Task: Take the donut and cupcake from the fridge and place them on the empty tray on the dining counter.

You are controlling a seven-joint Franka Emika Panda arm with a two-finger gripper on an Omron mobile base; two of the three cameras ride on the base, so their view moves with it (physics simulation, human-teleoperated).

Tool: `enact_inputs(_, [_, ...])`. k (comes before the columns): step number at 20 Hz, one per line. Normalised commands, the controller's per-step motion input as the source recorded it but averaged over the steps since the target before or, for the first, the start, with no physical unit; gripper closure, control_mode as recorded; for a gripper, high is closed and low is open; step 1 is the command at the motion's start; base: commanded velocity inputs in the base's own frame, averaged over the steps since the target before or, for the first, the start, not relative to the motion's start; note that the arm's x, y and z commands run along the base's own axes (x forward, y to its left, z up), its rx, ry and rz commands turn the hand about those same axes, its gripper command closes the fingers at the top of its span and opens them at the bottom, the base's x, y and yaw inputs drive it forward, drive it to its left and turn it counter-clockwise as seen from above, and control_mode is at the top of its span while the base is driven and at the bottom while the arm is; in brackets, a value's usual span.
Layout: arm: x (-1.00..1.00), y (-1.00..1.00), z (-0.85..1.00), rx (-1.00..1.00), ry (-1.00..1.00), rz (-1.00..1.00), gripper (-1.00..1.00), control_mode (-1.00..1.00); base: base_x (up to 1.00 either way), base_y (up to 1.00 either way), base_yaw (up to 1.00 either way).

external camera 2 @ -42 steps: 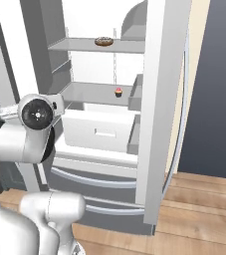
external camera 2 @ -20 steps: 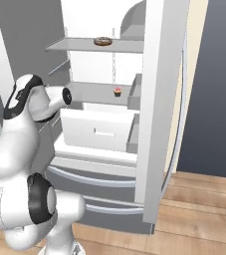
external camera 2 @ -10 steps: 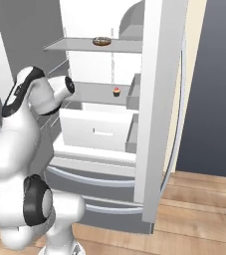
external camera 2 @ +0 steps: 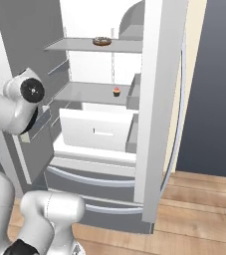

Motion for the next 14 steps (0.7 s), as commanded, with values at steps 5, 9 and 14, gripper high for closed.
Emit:
enact_inputs(5, [-0.27, -0.98, 0.02, 0.0, 0.26, -0.5, -1.0, -1.0, 0.0, 0.0, 0.0])
enact_inputs(9, [-0.26, -0.91, 0.05, 0.0, 0.32, -0.45, -1.0, -1.0, 0.0, 0.0, 0.0])
enact_inputs(14, [-0.43, -0.55, 0.03, 0.0, 0.16, -0.33, -1.0, -1.0, 0.0, 0.0, 0.0])
